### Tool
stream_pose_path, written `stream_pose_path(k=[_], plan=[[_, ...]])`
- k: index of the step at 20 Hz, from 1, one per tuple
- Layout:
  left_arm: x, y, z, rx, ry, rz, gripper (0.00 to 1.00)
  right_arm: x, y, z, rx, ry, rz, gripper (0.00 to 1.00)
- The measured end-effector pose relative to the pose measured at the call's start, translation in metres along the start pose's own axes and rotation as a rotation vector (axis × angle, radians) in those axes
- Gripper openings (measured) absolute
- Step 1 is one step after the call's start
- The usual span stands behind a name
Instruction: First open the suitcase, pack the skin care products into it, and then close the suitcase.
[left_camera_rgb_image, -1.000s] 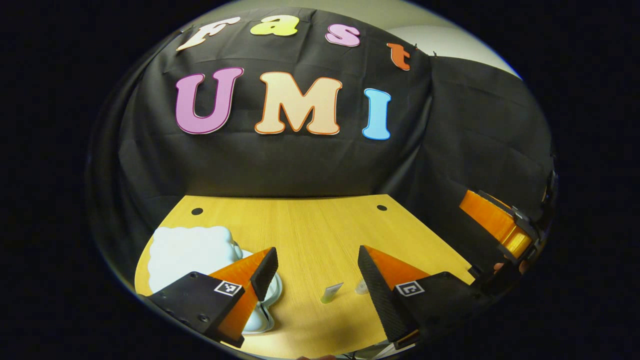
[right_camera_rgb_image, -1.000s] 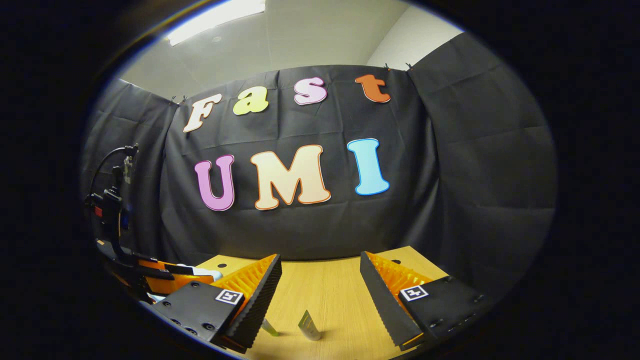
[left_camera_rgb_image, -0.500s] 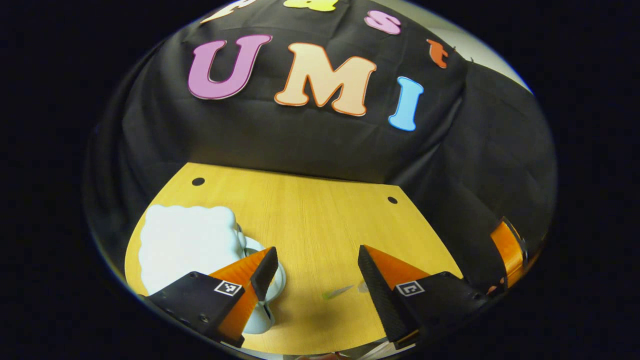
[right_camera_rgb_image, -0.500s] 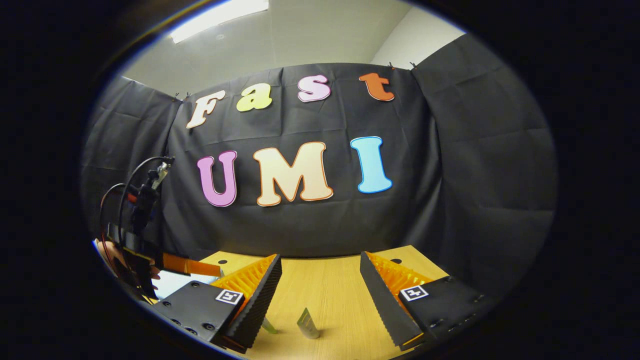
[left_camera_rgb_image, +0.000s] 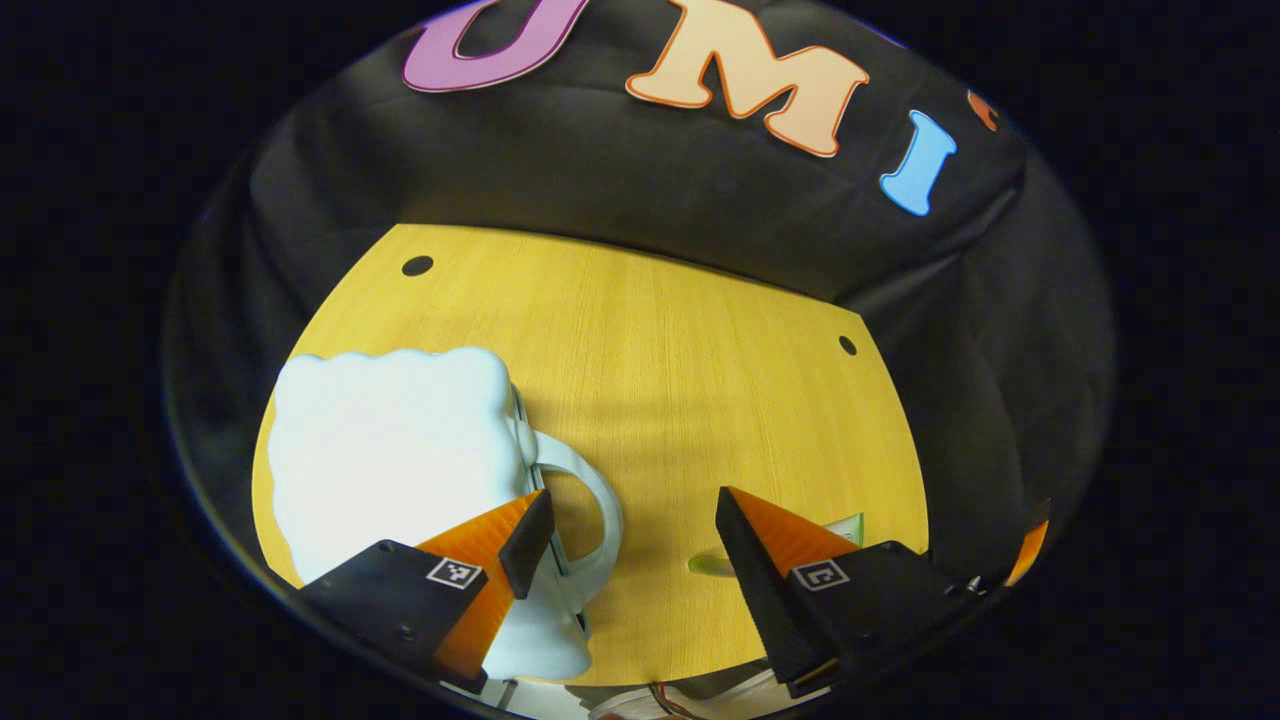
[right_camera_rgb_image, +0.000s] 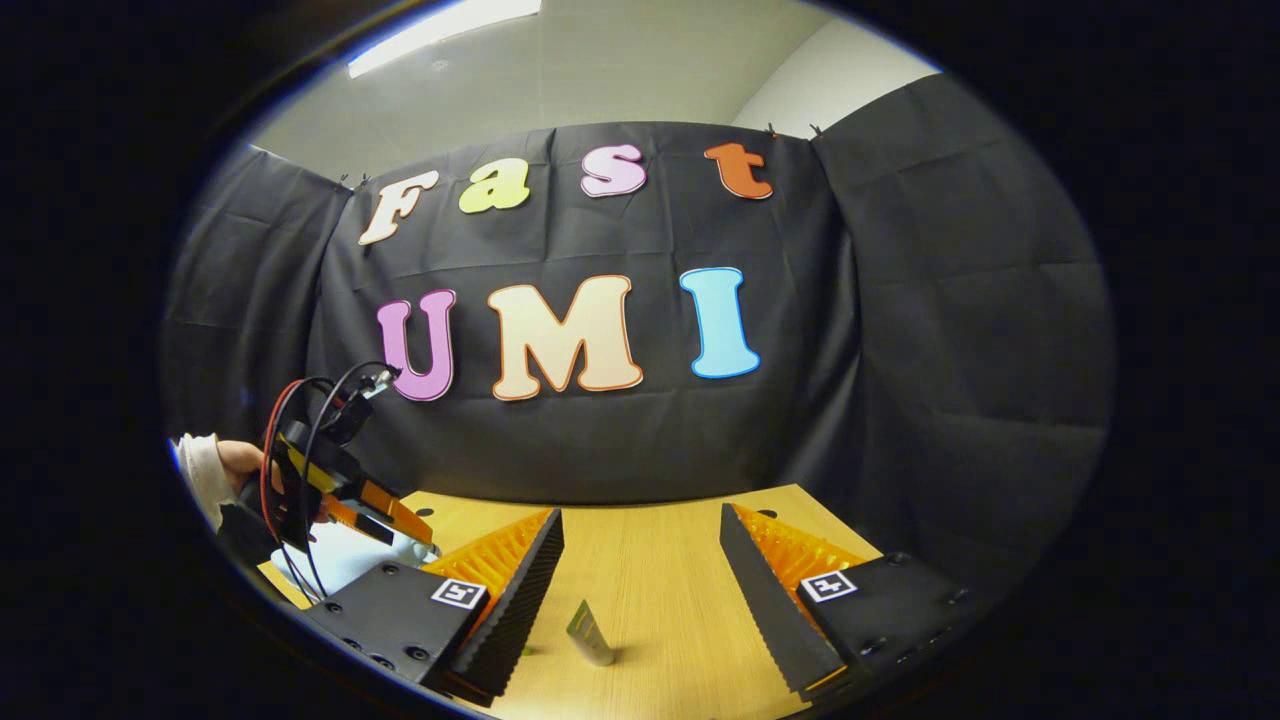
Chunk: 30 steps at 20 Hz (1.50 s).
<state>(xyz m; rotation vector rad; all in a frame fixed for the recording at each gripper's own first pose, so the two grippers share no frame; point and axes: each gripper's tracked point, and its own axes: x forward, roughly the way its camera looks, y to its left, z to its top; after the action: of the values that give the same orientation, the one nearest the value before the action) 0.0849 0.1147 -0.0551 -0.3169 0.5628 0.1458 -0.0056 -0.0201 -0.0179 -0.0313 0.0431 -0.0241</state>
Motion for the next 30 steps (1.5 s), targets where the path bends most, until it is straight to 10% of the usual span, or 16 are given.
stream_pose_path(k=[14,30], plan=[[0.067,0.016,-0.028,-0.133,0.273,0.124,0.79,-0.003,-0.016,-0.013,-0.035,0.042,-0.002,0.98],[0.109,0.038,-0.054,-0.203,0.411,0.245,0.20,0.005,-0.044,-0.026,0.003,0.094,-0.029,0.95]])
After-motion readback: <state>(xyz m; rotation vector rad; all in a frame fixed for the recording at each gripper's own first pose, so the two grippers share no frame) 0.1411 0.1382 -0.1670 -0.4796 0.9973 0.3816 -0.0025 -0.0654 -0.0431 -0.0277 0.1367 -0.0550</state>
